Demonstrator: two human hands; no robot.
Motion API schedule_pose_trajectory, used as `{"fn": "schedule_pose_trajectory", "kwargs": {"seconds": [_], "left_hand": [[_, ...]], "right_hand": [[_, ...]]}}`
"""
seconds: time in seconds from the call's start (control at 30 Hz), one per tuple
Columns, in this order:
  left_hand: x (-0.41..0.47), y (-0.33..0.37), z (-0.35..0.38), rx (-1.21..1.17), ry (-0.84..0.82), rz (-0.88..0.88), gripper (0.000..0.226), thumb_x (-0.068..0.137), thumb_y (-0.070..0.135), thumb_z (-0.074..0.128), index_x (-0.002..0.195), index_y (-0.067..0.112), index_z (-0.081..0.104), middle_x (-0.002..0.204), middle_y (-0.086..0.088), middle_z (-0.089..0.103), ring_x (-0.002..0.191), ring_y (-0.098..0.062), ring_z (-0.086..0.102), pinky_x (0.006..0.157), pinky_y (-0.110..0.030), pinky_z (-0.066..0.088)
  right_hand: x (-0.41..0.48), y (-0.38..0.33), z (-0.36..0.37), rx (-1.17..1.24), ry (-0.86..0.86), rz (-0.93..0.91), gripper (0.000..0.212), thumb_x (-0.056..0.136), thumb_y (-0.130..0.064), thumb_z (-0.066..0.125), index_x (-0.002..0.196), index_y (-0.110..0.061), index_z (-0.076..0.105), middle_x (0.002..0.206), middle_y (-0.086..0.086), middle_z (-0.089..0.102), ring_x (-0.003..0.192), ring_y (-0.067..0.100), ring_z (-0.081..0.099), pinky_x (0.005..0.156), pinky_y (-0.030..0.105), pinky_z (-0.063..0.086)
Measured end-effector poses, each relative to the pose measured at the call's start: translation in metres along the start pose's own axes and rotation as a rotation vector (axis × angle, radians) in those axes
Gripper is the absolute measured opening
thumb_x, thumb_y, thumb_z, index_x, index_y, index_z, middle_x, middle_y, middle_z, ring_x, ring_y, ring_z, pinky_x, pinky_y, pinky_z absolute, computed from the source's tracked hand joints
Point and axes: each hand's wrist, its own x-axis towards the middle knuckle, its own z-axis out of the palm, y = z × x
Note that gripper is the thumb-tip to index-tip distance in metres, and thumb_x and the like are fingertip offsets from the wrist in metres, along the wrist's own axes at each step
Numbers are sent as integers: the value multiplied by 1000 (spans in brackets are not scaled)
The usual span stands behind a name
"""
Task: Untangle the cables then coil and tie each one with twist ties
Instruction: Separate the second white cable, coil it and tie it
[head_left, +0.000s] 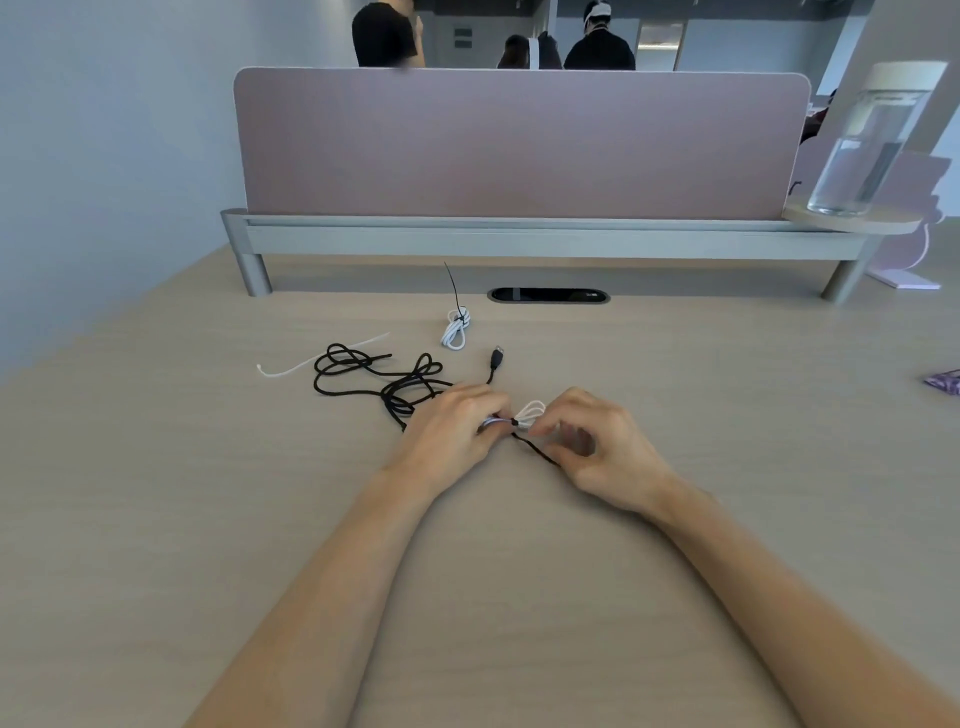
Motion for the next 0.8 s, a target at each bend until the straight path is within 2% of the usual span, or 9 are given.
{"fn": "schedule_pose_trajectory", "kwargs": {"seconds": [0.1, 0.2, 0.33, 0.43, 0.53, 0.67, 0.8], "left_hand": [[2, -4, 2, 10, -5, 25, 11, 88, 28, 65, 83, 20, 59, 81, 9, 58, 88, -15, 53, 63, -34, 44], [1, -5, 0, 14, -2, 30, 10, 88, 29, 64, 84, 21, 59, 83, 10, 59, 90, -14, 53, 62, -33, 43], [0, -3, 2, 77, 27, 35, 15, 89, 35, 62, 83, 21, 58, 83, 8, 60, 89, -14, 52, 59, -32, 42], [2, -3, 2, 117, 37, -10, 13, 89, 33, 60, 84, 22, 57, 84, 7, 58, 89, -15, 52, 59, -31, 42], [5, -3, 3, 122, 48, -53, 12, 89, 32, 60, 85, 21, 58, 83, 7, 56, 88, -15, 52, 60, -33, 44], [6, -4, 4, 110, 47, -61, 12, 89, 33, 60, 85, 21, 58, 82, 8, 55, 88, -15, 52, 59, -32, 44], [5, -5, 4, 96, 46, -66, 15, 90, 35, 59, 85, 21, 57, 82, 8, 55, 88, -13, 51, 62, -34, 46]], "right_hand": [[-3, -7, -1, 183, -48, 116, 18, 78, -7, 77, 84, -24, 76, 84, -5, 64, 70, 19, 58, 63, 18, 41], [0, -17, 0, 340, 13, 128, 2, 83, -12, 74, 84, -13, 75, 88, -4, 68, 77, 10, 60, 66, 20, 42], [3, -28, 0, 497, 57, 239, 8, 89, -13, 67, 83, -8, 68, 86, 11, 71, 56, 11, 51, 53, 18, 38], [4, -23, 4, 343, 73, 338, 14, 89, -18, 66, 75, -17, 69, 77, 2, 72, 57, 9, 46, 56, 22, 36], [6, -16, 9, 123, 63, 395, 14, 87, -29, 66, 74, -27, 70, 73, -8, 71, 64, 6, 54, 63, 24, 43], [12, -16, 19, -100, 48, 345, 10, 83, -24, 69, 76, -22, 74, 82, 1, 68, 77, 12, 55, 75, 20, 41], [15, -12, 23, -135, 40, 377, 12, 83, -25, 64, 73, -23, 70, 83, -1, 63, 85, 20, 58, 80, 37, 49]]}}
